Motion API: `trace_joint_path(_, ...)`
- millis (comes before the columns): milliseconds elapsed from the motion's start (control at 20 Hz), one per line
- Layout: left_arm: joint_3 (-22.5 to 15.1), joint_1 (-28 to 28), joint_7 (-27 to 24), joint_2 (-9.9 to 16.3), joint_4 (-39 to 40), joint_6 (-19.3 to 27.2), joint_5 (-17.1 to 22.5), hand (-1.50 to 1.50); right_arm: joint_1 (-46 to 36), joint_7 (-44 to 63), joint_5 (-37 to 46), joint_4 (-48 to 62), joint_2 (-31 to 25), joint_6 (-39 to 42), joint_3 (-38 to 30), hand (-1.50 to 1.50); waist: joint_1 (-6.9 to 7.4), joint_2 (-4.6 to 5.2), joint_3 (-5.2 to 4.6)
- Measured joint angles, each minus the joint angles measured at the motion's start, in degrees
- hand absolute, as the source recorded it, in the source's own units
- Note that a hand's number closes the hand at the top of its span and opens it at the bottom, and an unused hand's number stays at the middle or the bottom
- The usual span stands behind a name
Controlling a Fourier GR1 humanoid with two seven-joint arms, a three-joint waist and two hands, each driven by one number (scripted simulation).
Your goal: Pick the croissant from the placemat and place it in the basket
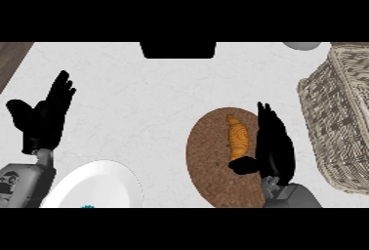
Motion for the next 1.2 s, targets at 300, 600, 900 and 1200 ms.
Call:
trace_joint_path(300, 1.5, 2.5, 0.1, -1.9, -2.1, -1.8, -2.1, 0.00, 2.2, -3.4, 3.0, 2.5, 3.5, -2.1, -1.0, -1.50, 0.10, -0.02, -0.01)
trace_joint_path(600, 3.3, 3.3, 0.1, -3.8, -3.0, -3.5, -4.2, 0.00, 1.7, -4.7, 5.0, 4.6, 6.3, -0.8, -3.6, -1.50, 0.08, -0.02, -0.01)
trace_joint_path(900, 4.9, 2.8, 1.5, -4.3, -4.0, -4.9, -5.1, 0.00, 1.4, -6.7, 6.9, 9.5, 7.4, -1.6, -5.9, -1.50, 0.09, -0.01, -0.01)
trace_joint_path(1200, 6.1, 2.9, 1.5, -5.7, -3.8, -6.1, -6.6, 0.00, -0.4, -8.7, 7.7, 13.5, 8.8, -1.6, -8.9, -1.50, 0.10, -0.07, -0.06)
